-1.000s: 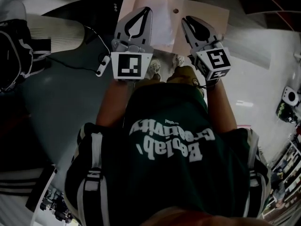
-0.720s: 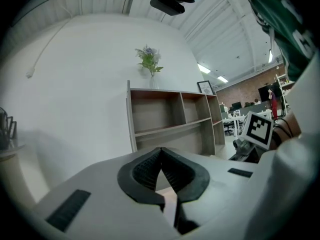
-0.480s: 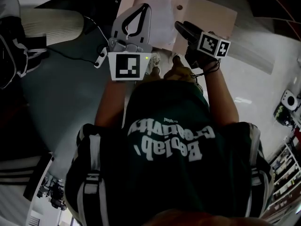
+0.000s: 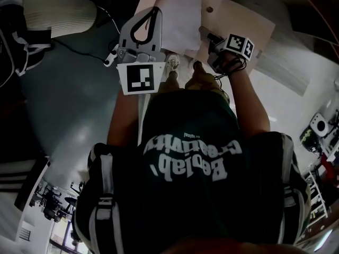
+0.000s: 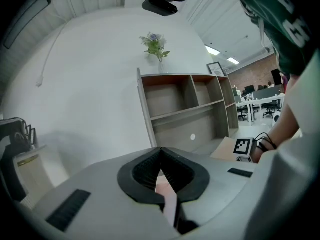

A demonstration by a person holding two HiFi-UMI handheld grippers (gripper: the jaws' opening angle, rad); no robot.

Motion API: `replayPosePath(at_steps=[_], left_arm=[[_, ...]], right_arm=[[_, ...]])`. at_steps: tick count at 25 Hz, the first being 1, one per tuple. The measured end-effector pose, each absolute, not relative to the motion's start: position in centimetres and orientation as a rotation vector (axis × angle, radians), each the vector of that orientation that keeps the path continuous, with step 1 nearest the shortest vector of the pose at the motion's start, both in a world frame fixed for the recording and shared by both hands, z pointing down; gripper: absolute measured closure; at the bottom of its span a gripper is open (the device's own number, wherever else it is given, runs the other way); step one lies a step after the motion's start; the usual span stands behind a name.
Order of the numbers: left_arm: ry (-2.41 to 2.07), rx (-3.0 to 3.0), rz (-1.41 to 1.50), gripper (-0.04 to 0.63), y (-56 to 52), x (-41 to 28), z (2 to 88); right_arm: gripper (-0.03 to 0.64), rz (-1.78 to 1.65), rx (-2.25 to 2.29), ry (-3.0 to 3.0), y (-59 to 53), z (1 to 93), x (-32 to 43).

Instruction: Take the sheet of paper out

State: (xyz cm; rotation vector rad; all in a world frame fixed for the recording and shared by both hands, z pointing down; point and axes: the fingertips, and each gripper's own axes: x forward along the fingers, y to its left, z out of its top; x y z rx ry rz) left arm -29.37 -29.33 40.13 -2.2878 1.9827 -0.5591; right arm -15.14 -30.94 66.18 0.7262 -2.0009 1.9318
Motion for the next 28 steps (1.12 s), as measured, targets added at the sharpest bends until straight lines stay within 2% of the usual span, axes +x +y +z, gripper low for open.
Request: replayPosePath(at_steps=[8,15,16,17,28], left_arm=[[2.129,-2.206,-0.594,0.577,-28.1,-32.0,40.9],[2.188,-2.159,-0.651,0.577,-27.0,-33.1,41.7],[2.197,-2.153,-0.661,0.577,-26.8,-33.1,41.9],[2.206,-2.147,-0.669,0.577,-26.5,-33.1,42.1],[2.215,-2.145,-0.631,0.577,-25.2,-33.2,41.5]], right_arm=[[0.391,2.103,0.539,-1.918,-30.2,67.9,-17.8],[0.393,2.122,0.431,-1.948,-30.5,67.9,-20.7],[0.431,2.103,0.423,-1.978,-30.7,67.6,-20.9],[0.558,2.083,0.419,-2.015,-30.9,67.3,-21.0],[0.580,1.954,0.424,-2.220,-31.6,63.4,-21.2]])
